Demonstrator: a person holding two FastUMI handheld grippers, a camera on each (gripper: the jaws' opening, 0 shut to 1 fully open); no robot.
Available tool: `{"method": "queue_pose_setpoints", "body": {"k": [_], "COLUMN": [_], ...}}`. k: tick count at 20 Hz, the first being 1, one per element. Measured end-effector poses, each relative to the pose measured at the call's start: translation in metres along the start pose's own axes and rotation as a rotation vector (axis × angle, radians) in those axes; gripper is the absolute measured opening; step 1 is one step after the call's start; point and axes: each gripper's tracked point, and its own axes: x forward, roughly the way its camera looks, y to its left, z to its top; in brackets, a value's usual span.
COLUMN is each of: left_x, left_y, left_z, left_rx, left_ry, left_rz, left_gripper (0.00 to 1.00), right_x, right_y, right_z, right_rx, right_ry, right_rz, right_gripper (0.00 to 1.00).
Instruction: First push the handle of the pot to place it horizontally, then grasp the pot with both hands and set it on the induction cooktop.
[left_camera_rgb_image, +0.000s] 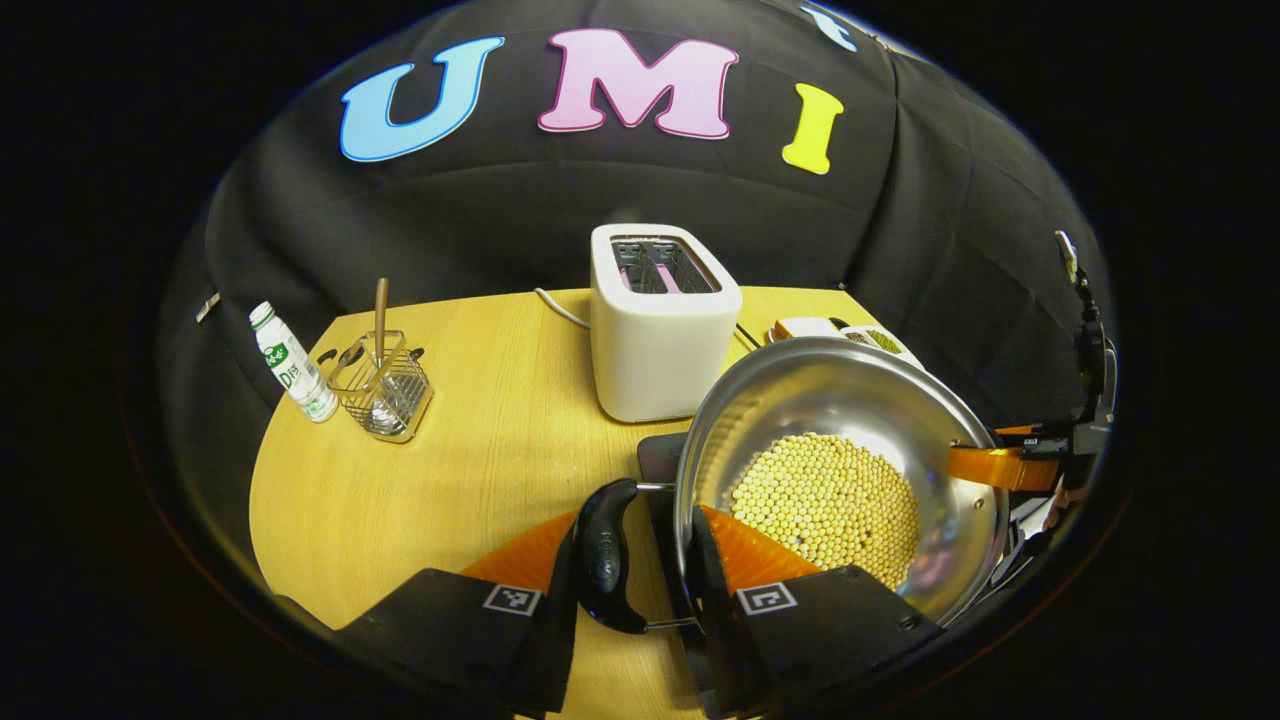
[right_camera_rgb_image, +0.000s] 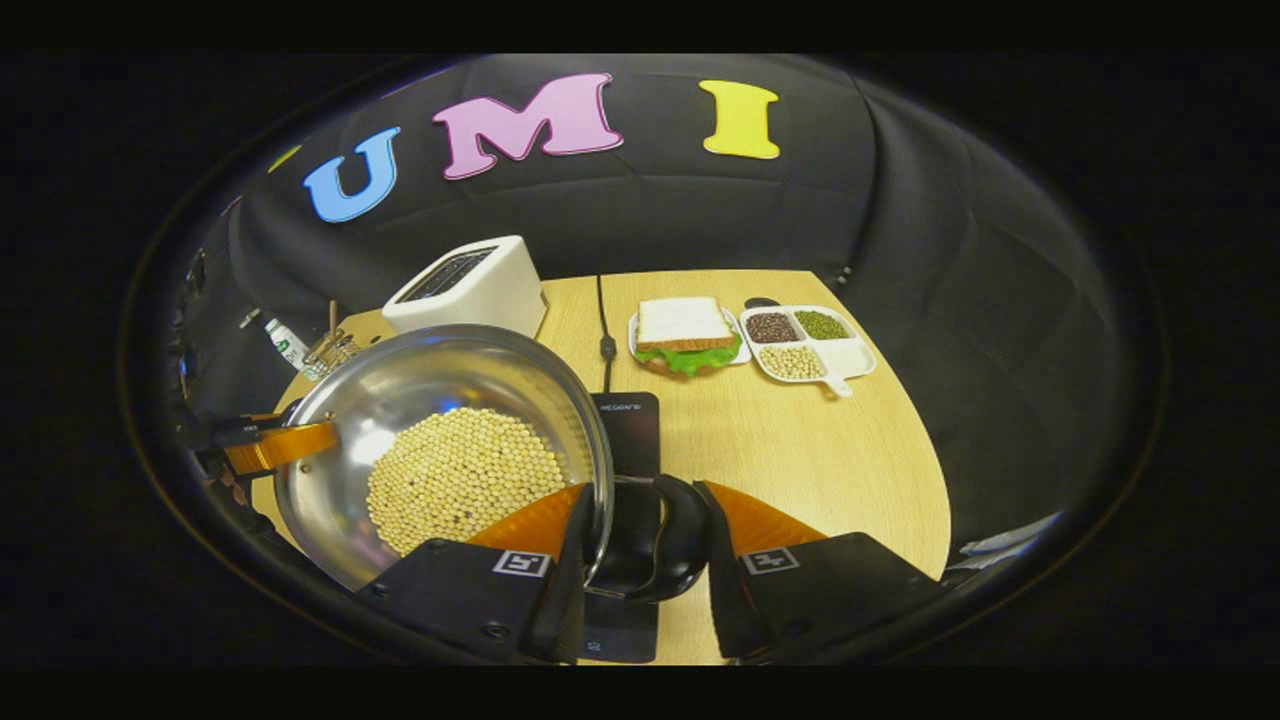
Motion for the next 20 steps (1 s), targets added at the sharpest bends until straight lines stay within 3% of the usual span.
{"method": "queue_pose_setpoints", "body": {"k": [8,9,11,12,20], "left_x": [0.02,0.021,0.025,0.025,0.027], "left_y": [0.001,0.002,0.003,0.003,0.004], "left_z": [-0.011,-0.013,-0.018,-0.019,-0.023], "left_rx": [-0.022,-0.022,-0.03,-0.041,-0.049], "left_ry": [0.013,0.017,0.023,0.016,0.014], "left_rz": [0.009,0.01,0.013,0.008,-0.012], "left_gripper": [0.56,0.57,0.57,0.57,0.57], "right_x": [0.021,0.023,0.025,0.027,0.025], "right_y": [-0.004,-0.004,-0.003,-0.003,-0.004], "right_z": [-0.008,-0.01,-0.013,-0.01,-0.011], "right_rx": [-0.008,-0.008,-0.01,-0.015,0.001], "right_ry": [0.017,0.02,0.013,0.003,-0.009], "right_rz": [0.007,0.007,0.007,0.004,0.008], "right_gripper": [0.54,0.51,0.54,0.51,0.56]}}
